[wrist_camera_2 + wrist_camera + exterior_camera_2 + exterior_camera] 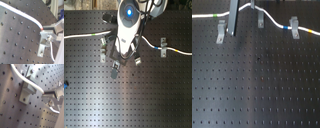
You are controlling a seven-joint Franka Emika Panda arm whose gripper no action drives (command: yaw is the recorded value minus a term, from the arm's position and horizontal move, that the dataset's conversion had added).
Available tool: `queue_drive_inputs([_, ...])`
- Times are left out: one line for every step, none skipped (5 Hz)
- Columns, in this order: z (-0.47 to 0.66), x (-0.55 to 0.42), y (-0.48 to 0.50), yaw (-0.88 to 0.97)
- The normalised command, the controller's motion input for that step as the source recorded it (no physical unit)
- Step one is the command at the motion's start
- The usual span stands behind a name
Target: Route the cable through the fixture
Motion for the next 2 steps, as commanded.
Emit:
queue_drive_inputs([0.53, -0.059, 0.141, 0.00])
queue_drive_inputs([0.46, -0.056, 0.108, 0.00])
